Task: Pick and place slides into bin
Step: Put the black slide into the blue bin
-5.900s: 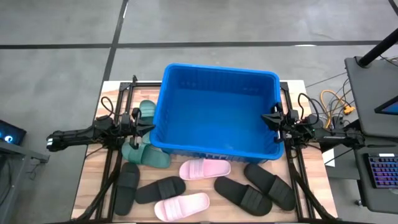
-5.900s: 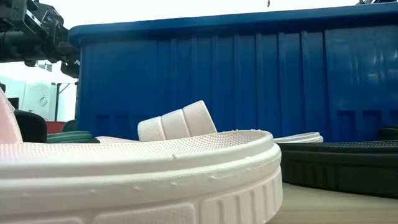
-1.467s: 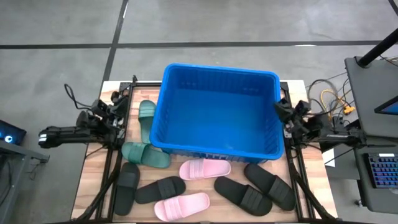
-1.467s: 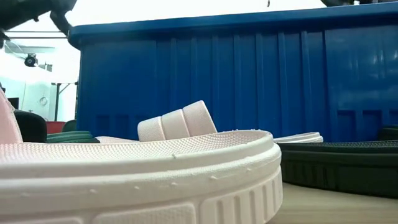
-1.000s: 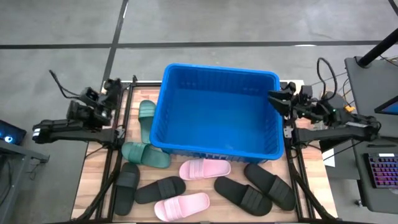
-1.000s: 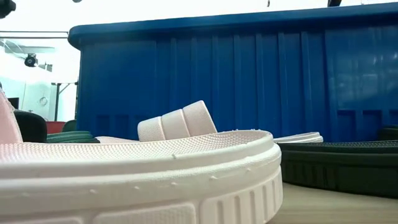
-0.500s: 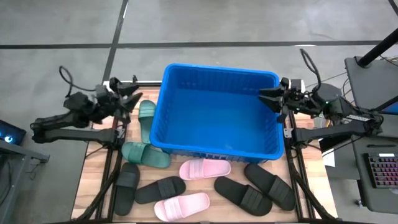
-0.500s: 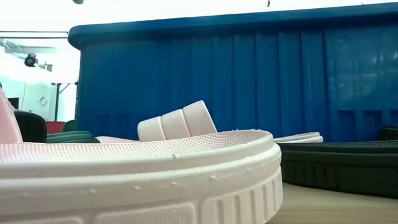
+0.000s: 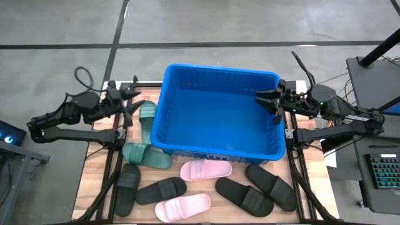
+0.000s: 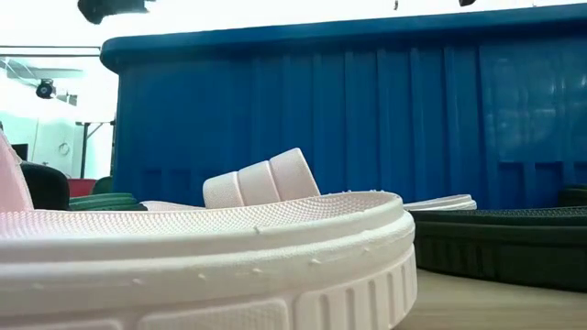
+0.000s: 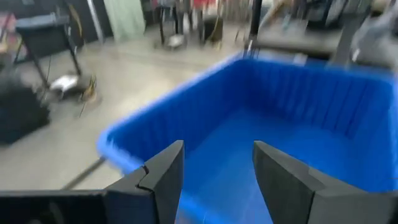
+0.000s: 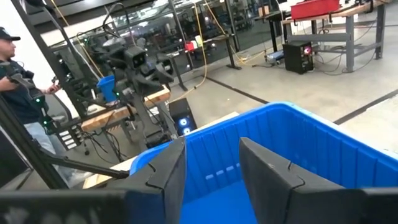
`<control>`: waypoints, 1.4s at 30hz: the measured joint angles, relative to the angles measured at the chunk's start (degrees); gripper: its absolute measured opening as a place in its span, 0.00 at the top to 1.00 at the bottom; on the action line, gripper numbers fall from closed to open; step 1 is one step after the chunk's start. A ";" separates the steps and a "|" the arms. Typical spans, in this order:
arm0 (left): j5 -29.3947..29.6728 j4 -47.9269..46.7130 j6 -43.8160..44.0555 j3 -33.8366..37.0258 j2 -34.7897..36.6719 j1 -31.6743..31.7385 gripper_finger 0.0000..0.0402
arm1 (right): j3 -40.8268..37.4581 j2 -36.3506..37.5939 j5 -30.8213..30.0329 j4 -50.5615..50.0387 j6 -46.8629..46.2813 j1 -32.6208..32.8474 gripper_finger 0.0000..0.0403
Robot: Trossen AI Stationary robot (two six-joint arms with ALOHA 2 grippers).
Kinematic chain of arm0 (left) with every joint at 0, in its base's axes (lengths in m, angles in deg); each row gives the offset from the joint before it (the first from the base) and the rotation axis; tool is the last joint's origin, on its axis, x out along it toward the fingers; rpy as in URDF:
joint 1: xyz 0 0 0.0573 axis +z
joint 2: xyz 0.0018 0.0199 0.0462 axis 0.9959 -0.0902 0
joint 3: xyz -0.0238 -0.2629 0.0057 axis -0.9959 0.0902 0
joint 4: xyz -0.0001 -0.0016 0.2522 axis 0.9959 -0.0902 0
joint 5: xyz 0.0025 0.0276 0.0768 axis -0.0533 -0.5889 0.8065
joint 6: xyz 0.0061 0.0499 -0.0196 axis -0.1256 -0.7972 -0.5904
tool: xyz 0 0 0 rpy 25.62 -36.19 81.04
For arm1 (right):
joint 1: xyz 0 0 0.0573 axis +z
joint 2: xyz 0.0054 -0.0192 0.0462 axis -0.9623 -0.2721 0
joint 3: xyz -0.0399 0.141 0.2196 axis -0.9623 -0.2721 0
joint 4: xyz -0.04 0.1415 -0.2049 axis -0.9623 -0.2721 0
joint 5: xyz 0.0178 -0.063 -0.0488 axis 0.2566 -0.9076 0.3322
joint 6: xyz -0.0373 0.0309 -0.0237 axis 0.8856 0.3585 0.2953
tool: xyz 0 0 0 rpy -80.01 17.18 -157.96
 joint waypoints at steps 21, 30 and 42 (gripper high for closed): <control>5.20 -13.80 8.16 10.07 0.02 0.02 0.56 | -0.09 -1.67 -0.44 -0.38 0.02 0.00 0.68; 1.48 -14.12 14.39 9.88 -1.09 0.02 0.56 | -0.10 -2.14 -0.44 -0.34 0.06 0.00 0.69; -20.51 -10.96 9.12 -7.62 -11.62 -0.02 0.56 | -0.10 -2.19 -0.46 -0.34 0.04 0.00 0.69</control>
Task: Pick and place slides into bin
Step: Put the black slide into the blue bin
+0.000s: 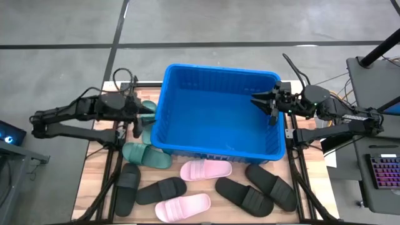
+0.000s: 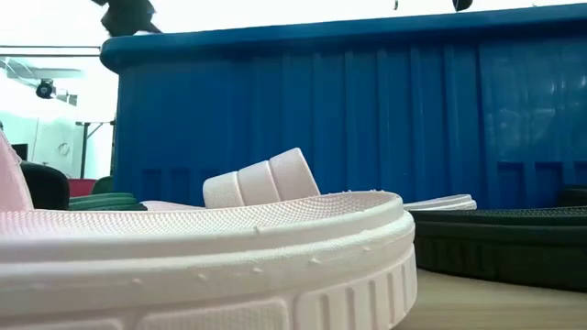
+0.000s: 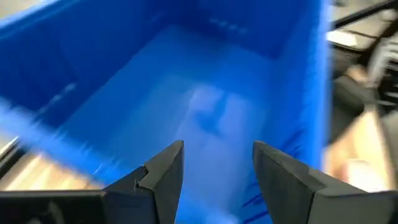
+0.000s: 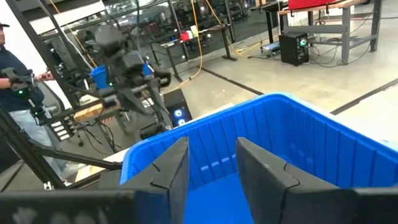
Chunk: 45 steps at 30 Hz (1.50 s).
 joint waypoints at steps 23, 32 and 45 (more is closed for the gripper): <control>-8.60 -0.02 -11.44 -12.47 -10.38 -0.98 0.56 | 1.92 -0.71 14.04 -5.05 -27.00 7.30 0.72; 0.05 0.50 -11.48 -12.43 -7.68 -0.85 0.56 | 11.45 -9.53 9.29 -12.94 -41.71 20.93 0.72; 0.07 0.49 -11.78 -12.39 -7.57 -0.83 0.56 | 34.48 -34.73 -1.74 -54.00 -82.04 35.57 0.72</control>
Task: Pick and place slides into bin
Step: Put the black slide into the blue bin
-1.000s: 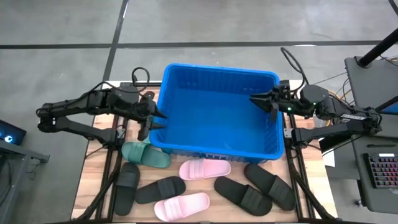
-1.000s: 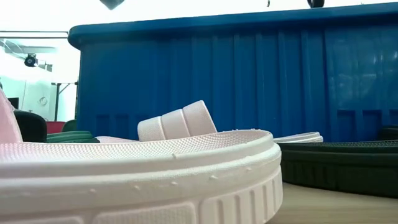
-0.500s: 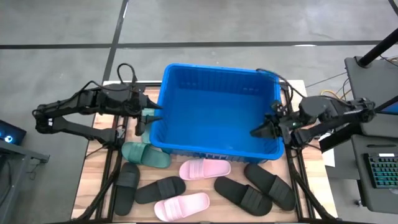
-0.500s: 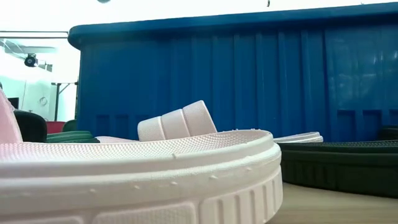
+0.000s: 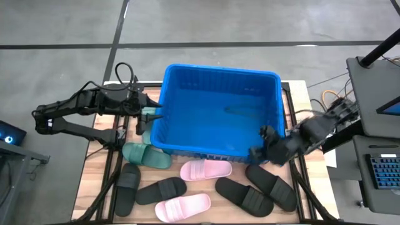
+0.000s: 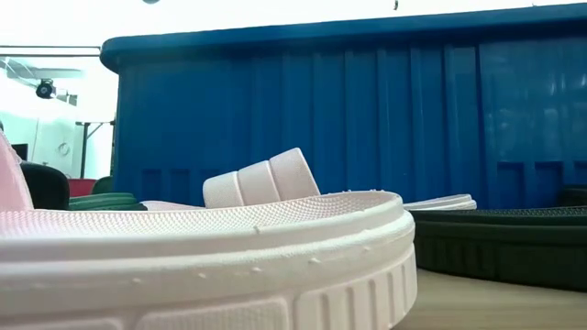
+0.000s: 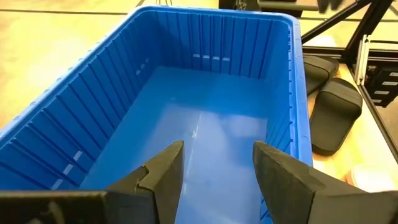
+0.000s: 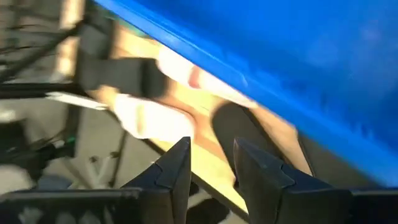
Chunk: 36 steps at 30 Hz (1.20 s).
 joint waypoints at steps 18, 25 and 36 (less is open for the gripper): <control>-0.02 0.05 -0.19 0.07 -1.36 0.00 0.56 | 10.19 -27.68 23.92 -17.80 -23.24 6.15 0.72; -0.02 0.04 -1.52 0.09 -1.10 0.00 0.56 | 9.44 -32.69 29.41 -17.83 -24.27 7.98 0.74; -0.03 0.59 -3.10 0.11 -1.59 0.00 0.56 | 5.92 -39.53 33.77 -17.81 -25.76 10.46 0.82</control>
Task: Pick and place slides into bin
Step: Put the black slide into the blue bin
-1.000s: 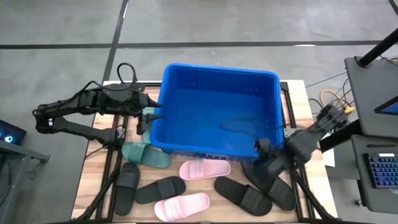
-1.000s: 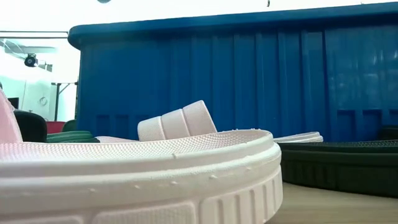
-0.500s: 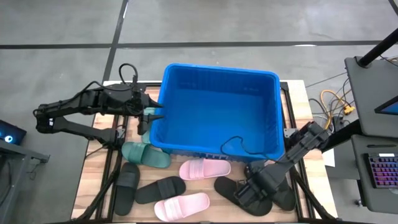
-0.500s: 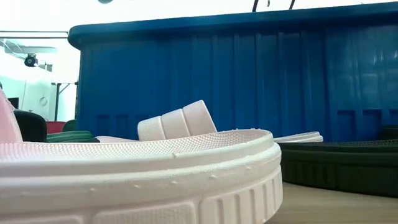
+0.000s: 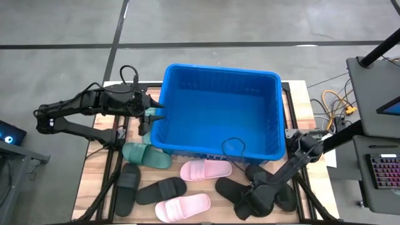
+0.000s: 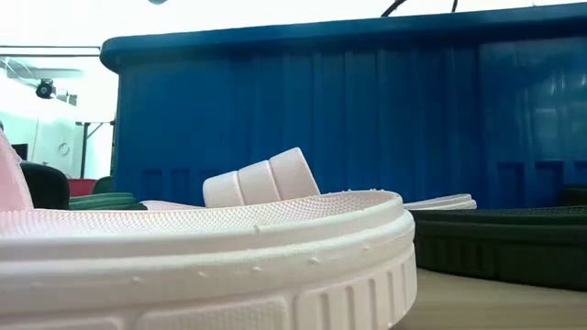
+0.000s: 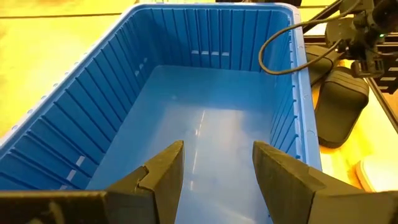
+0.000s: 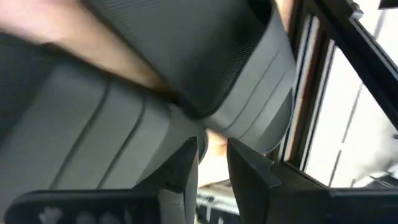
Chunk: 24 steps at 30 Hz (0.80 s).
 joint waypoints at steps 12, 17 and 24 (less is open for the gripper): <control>-0.04 -0.09 -1.25 0.00 -0.17 0.00 0.56 | -4.08 3.20 -0.27 0.13 2.41 -2.19 0.75; -0.03 -0.09 -1.31 0.00 -0.17 0.01 0.56 | -9.16 6.37 0.86 -0.05 1.33 -3.00 0.61; -0.04 -0.10 -1.49 0.00 -0.13 0.01 0.56 | -14.10 7.36 1.02 0.55 -0.06 -3.32 0.50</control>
